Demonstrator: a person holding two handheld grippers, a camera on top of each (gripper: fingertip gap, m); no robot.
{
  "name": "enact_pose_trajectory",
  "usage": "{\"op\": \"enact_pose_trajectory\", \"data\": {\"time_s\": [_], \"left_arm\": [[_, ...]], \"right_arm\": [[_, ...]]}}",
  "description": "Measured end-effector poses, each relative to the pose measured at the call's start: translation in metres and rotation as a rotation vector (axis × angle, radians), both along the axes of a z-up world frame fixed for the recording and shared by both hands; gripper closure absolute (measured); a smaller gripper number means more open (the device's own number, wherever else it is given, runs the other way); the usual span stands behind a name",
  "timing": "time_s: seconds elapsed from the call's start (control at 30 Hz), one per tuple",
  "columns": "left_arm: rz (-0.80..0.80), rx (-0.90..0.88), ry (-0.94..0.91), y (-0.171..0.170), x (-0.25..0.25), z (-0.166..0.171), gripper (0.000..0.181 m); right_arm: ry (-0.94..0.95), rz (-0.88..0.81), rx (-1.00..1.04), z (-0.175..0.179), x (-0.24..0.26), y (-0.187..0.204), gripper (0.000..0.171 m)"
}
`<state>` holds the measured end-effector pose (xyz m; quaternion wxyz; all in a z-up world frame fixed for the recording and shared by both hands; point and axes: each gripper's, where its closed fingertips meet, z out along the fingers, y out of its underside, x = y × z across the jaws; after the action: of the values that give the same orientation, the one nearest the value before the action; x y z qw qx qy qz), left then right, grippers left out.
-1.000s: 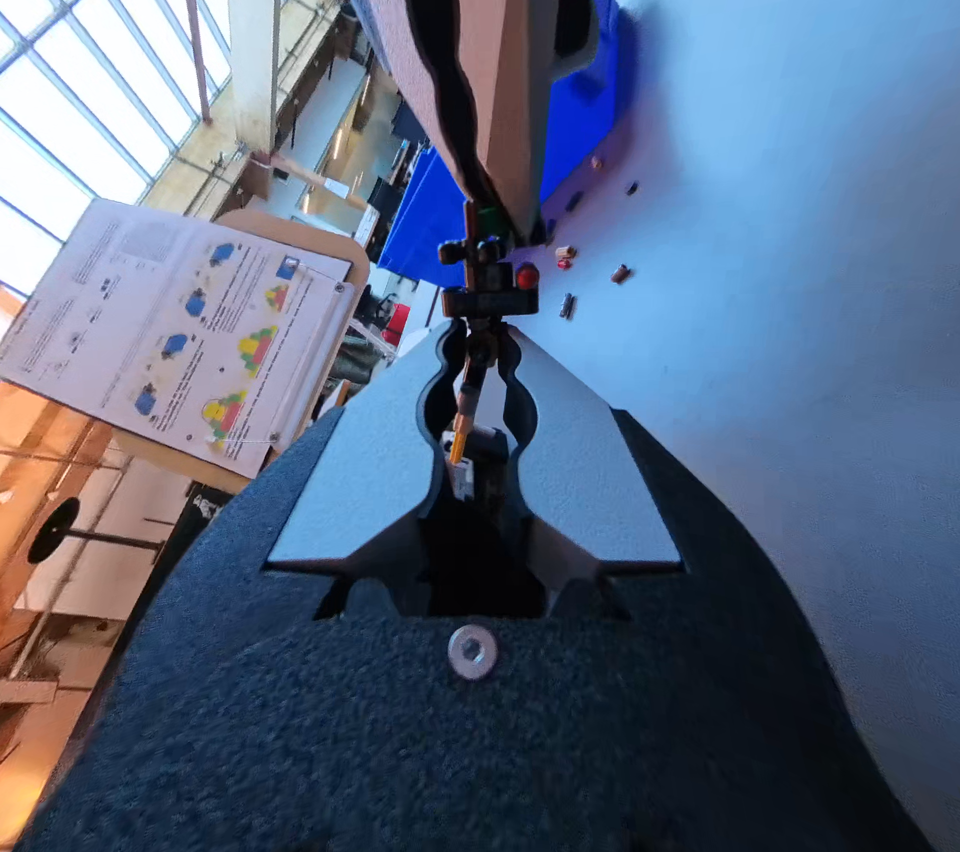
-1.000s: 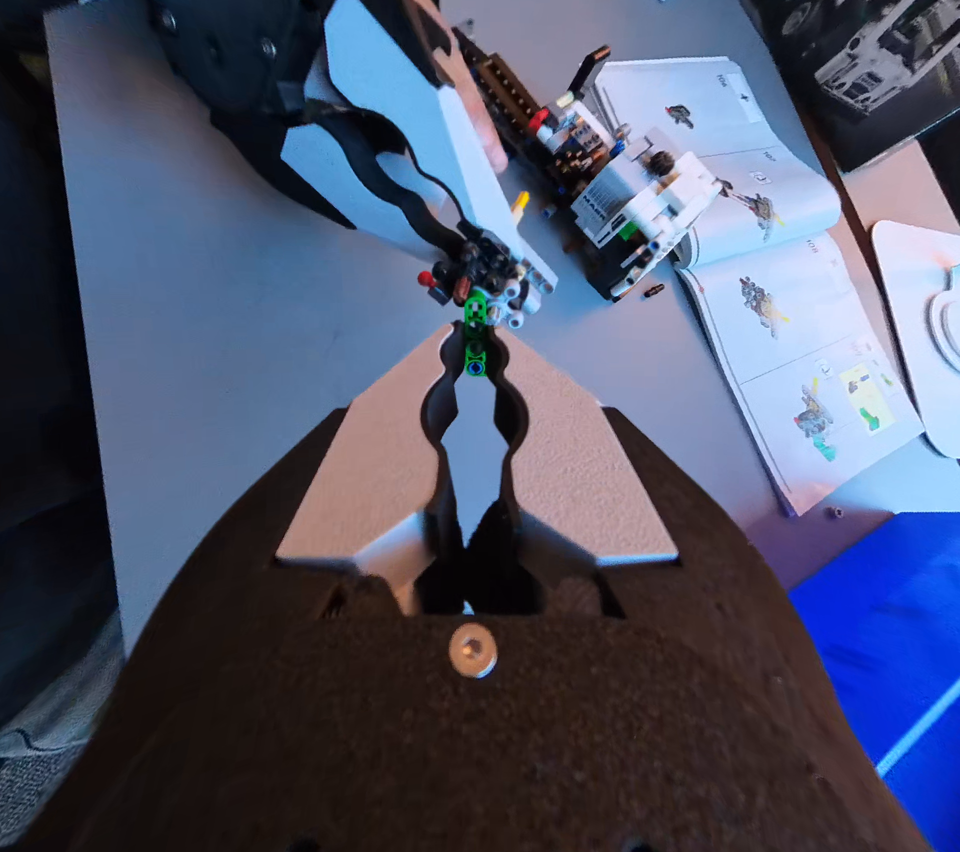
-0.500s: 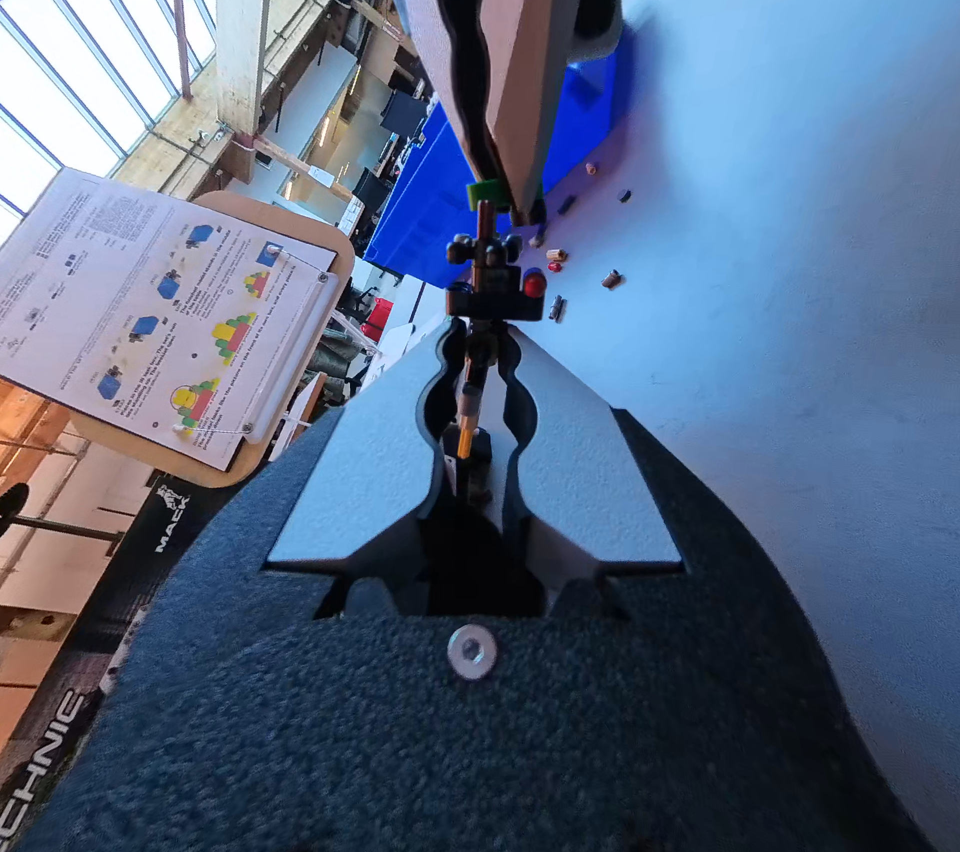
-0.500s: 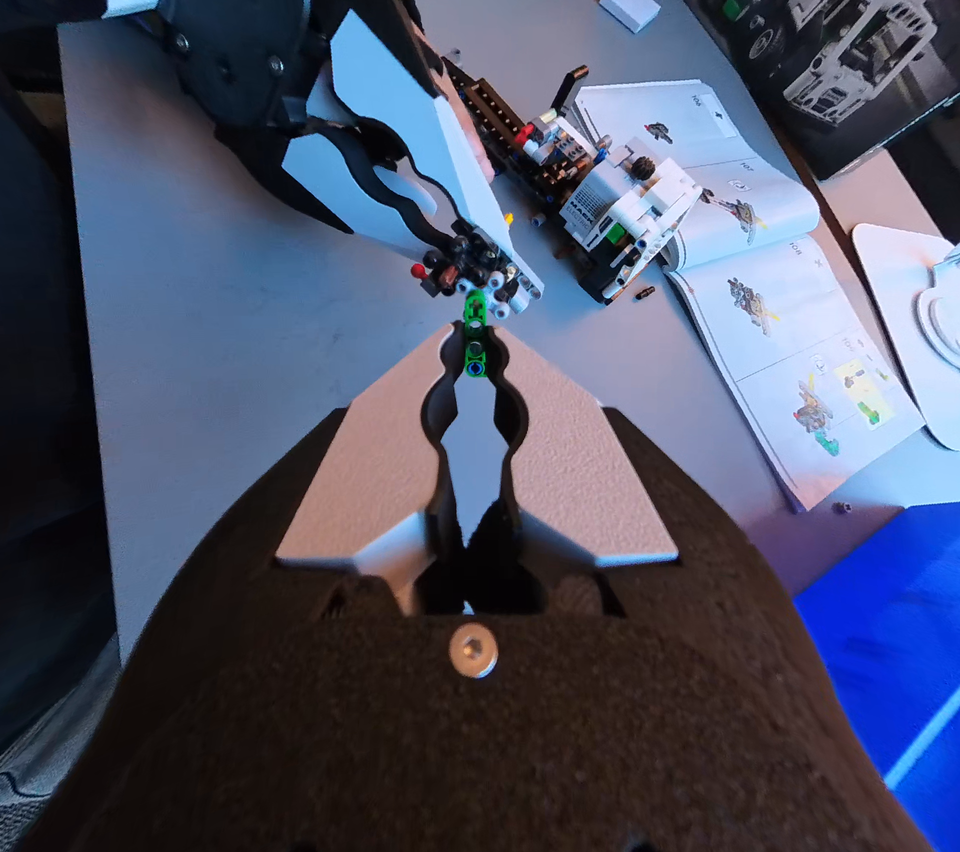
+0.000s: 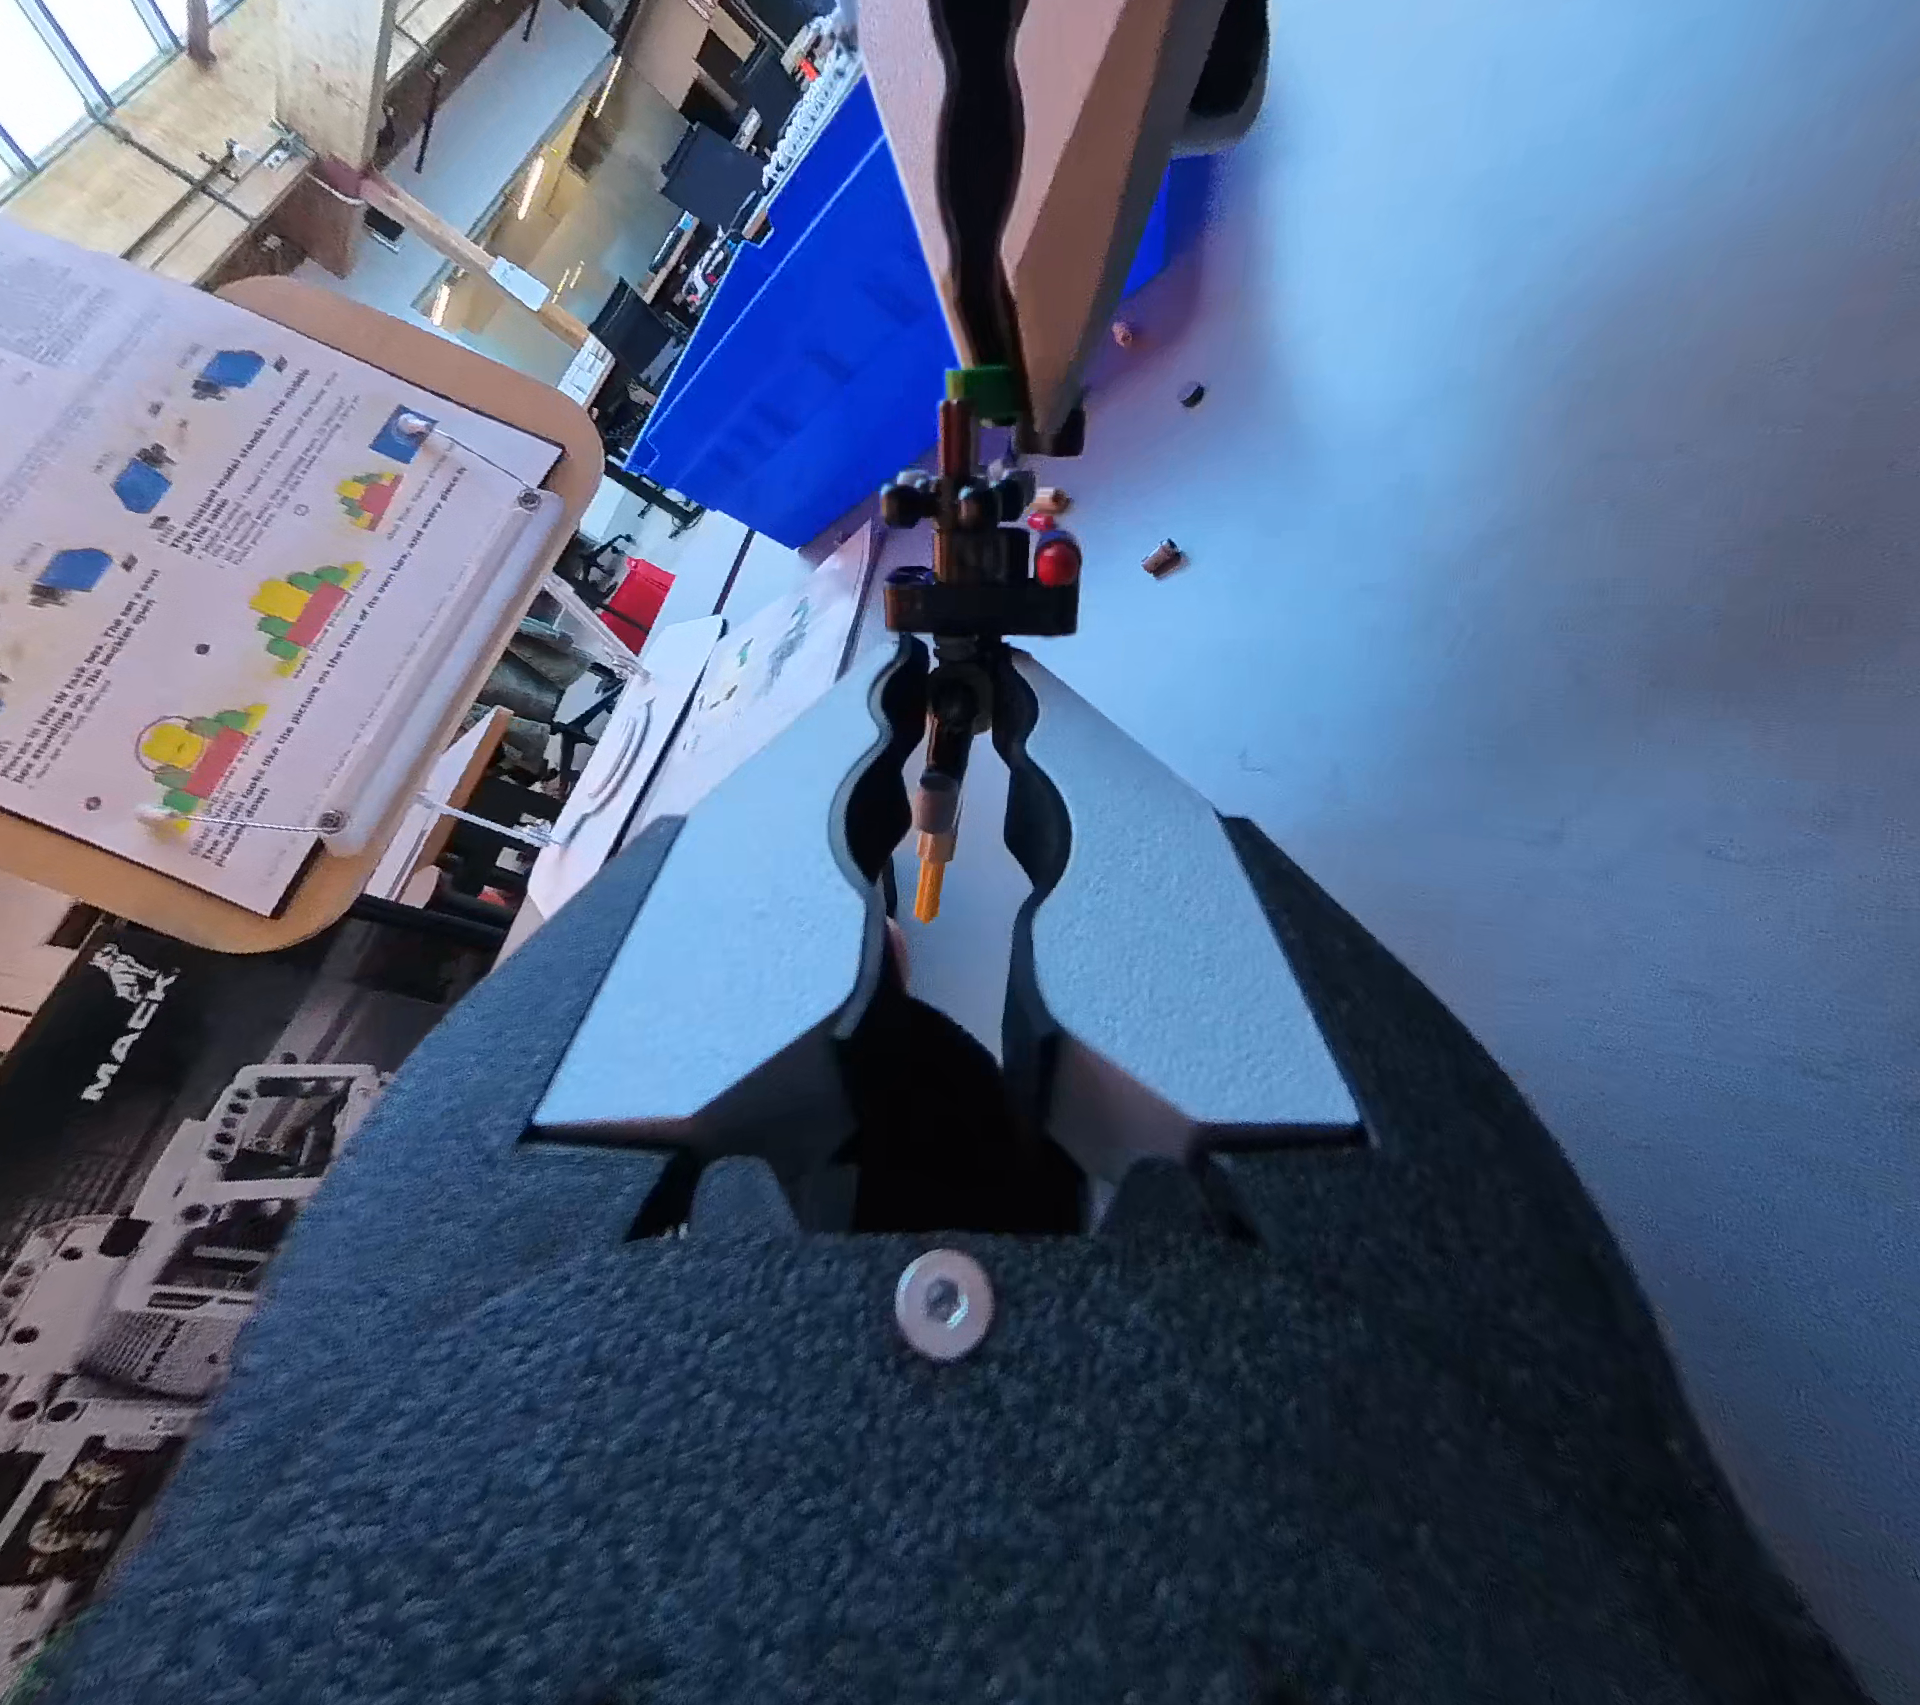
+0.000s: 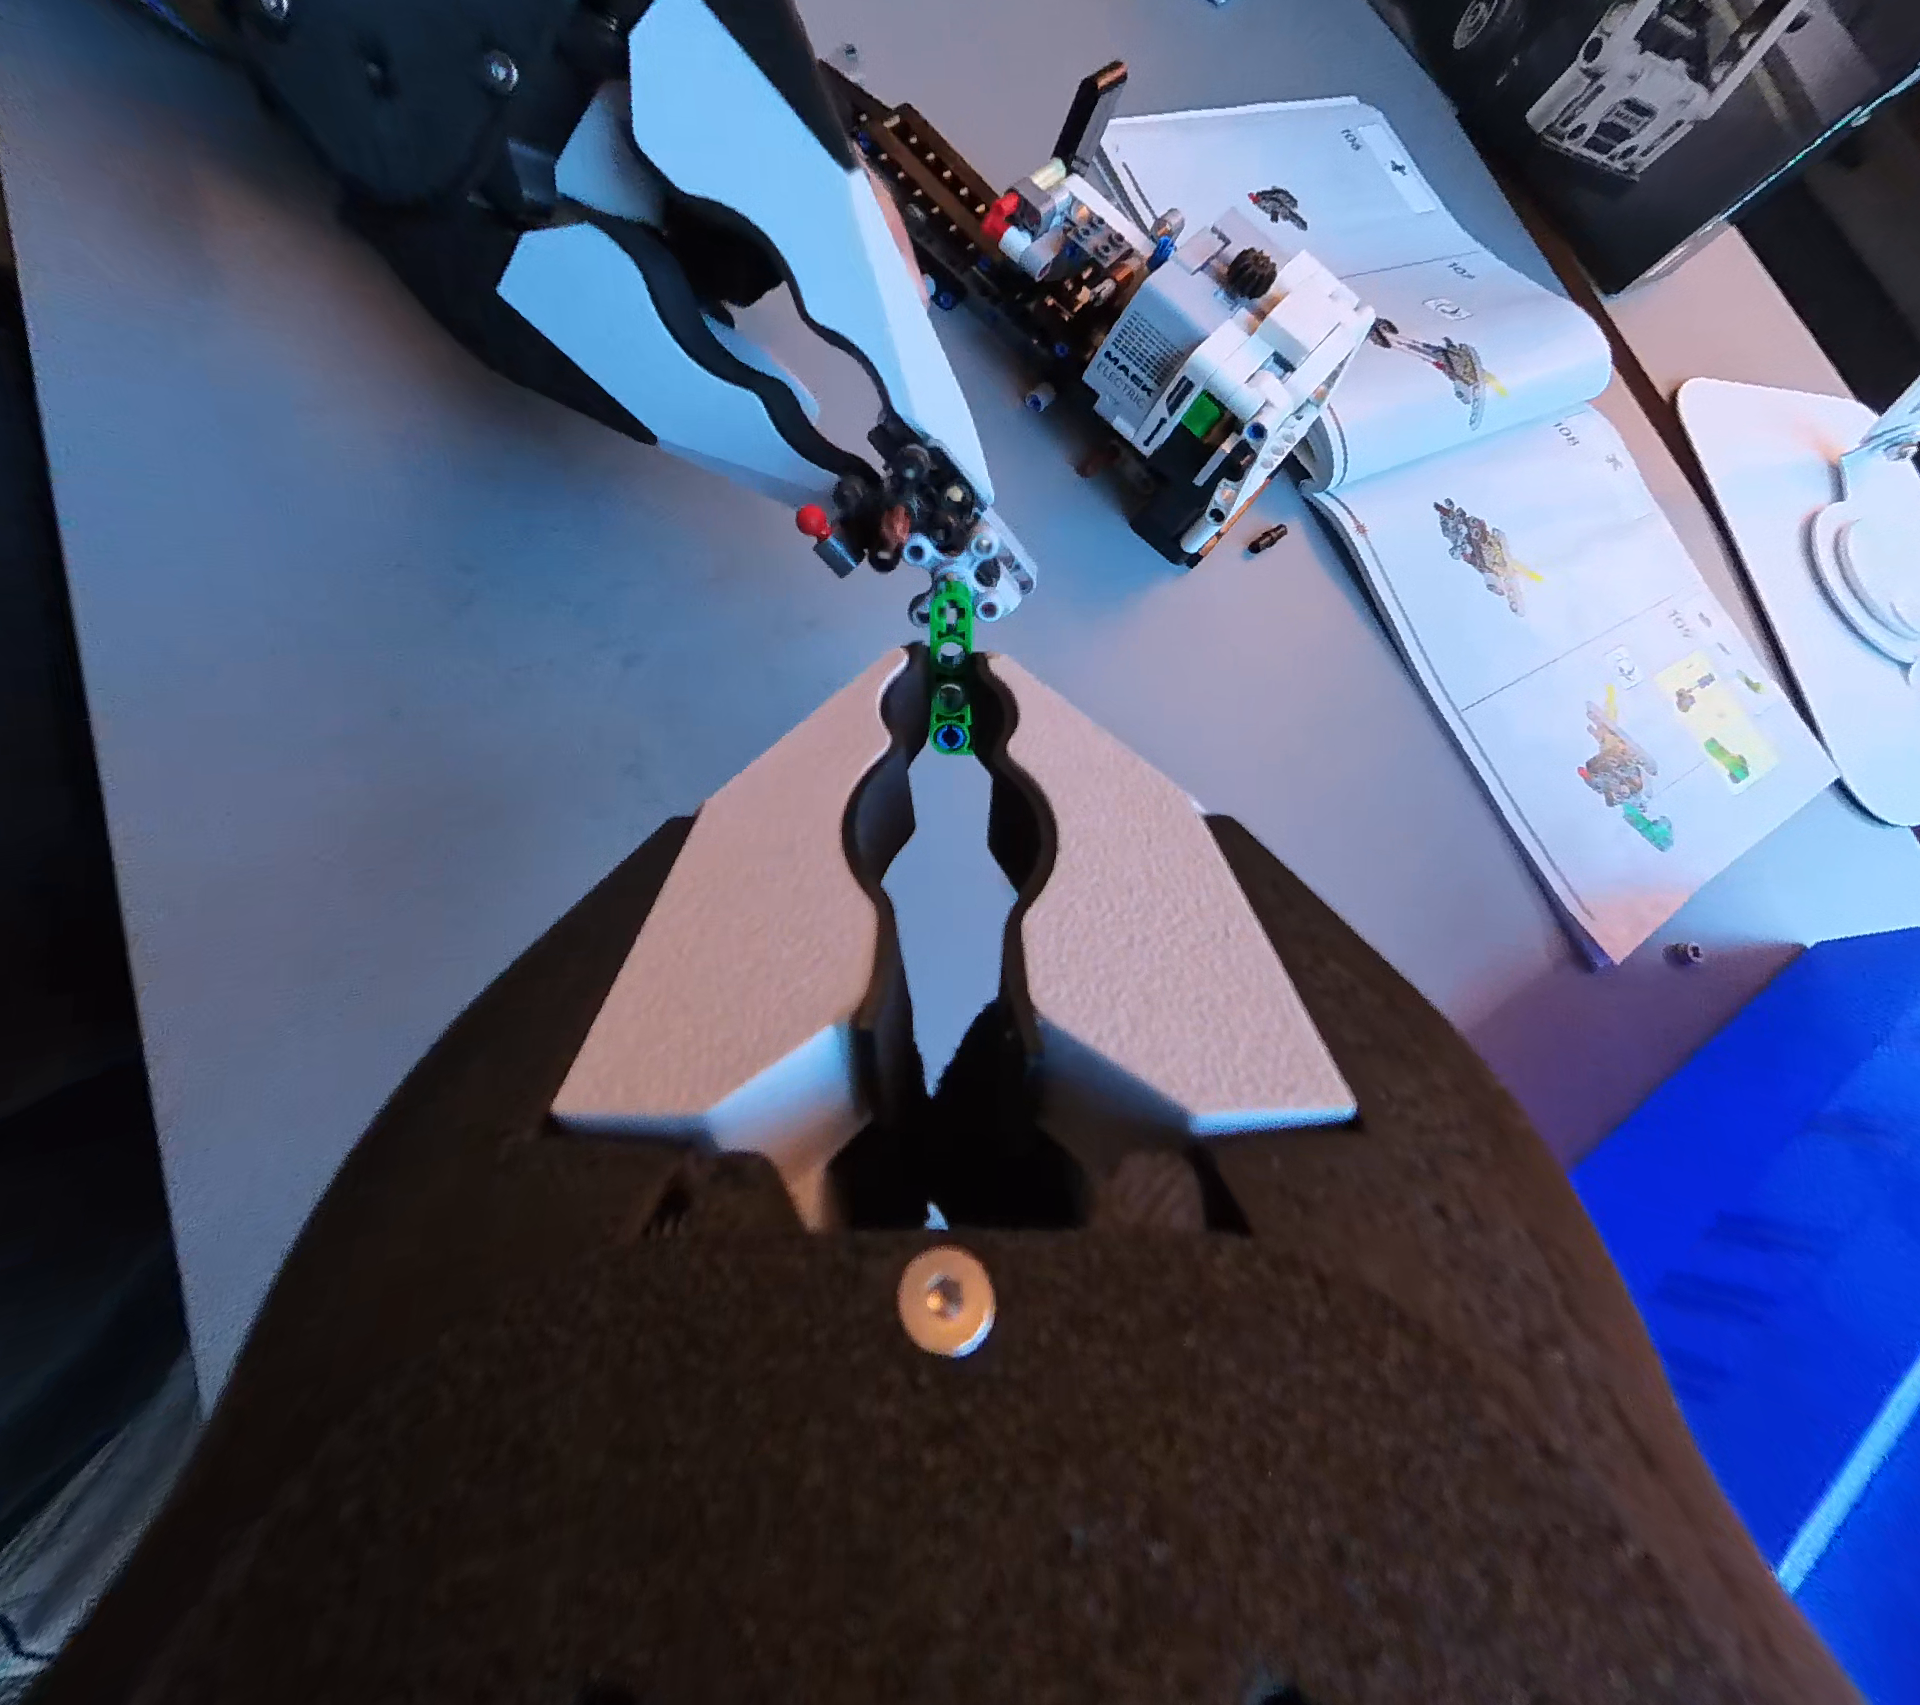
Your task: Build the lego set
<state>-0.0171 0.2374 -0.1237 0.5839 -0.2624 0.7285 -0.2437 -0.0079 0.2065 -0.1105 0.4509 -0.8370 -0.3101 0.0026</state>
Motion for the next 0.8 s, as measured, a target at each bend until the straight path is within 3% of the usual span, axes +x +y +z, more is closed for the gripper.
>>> {"op": "enact_pose_trajectory", "data": {"time_s": [0.23,0.5,0.8], "left_arm": [[0.001,0.018,0.012,-0.002,0.0,-0.003,0.172],[0.037,0.162,0.019,-0.001,0.002,-0.01,0.171],[0.032,0.135,0.06,-0.001,0.003,-0.017,0.171]], "right_arm": [[-0.017,-0.003,-0.027,-0.004,0.002,0.001,0.165],[-0.072,-0.027,-0.097,-0.015,0.006,0.002,0.165],[-0.04,-0.063,-0.078,-0.012,0.007,0.003,0.164]]}}
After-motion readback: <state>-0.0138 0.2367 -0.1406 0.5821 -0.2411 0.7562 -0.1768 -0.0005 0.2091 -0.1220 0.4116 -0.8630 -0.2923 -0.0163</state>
